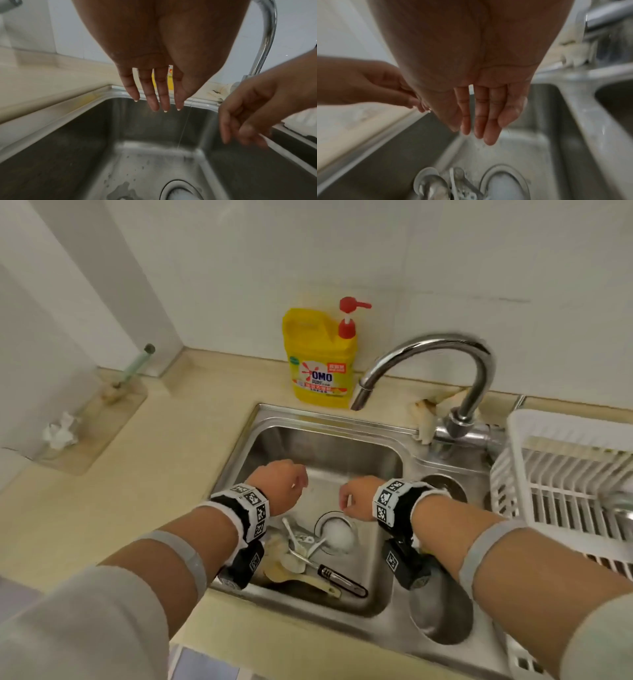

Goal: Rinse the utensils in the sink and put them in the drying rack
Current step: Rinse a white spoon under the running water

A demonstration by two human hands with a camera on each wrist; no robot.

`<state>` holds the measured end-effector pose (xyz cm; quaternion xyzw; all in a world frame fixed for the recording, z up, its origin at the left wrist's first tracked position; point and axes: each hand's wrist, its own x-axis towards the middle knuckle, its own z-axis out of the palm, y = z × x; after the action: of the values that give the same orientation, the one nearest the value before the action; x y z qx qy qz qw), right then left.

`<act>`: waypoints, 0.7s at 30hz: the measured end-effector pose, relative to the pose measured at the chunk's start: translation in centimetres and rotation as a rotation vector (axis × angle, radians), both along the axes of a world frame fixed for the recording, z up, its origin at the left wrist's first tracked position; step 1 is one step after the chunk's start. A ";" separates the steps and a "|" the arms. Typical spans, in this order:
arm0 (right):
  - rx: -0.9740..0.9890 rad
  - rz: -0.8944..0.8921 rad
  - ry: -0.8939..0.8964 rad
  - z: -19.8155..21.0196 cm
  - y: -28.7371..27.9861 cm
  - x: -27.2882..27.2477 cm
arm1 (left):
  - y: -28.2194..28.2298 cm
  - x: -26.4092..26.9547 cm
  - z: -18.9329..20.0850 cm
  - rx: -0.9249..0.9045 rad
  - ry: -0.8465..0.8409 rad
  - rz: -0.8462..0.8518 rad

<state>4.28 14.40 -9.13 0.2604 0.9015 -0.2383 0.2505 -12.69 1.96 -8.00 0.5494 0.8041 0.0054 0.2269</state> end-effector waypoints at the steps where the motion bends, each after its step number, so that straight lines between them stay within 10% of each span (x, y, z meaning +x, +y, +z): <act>1: -0.013 -0.018 -0.041 -1.7 -0.4 -0.9 | 0.1 -1.0 -0.8 -0.019 -0.012 -0.018; 11: -0.273 -0.210 -0.265 -14.8 -5.3 -5.0 | 1.0 -5.1 -7.1 -0.125 -0.078 -0.183; 21: -0.235 -0.414 0.019 -20.1 -6.1 -10.9 | -0.4 -7.7 -8.5 0.052 -0.081 -0.017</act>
<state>-6.65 8.31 -29.26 0.4066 0.7972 -0.3901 0.2165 -20.35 1.53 -16.55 0.5613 0.7891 0.0466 0.2450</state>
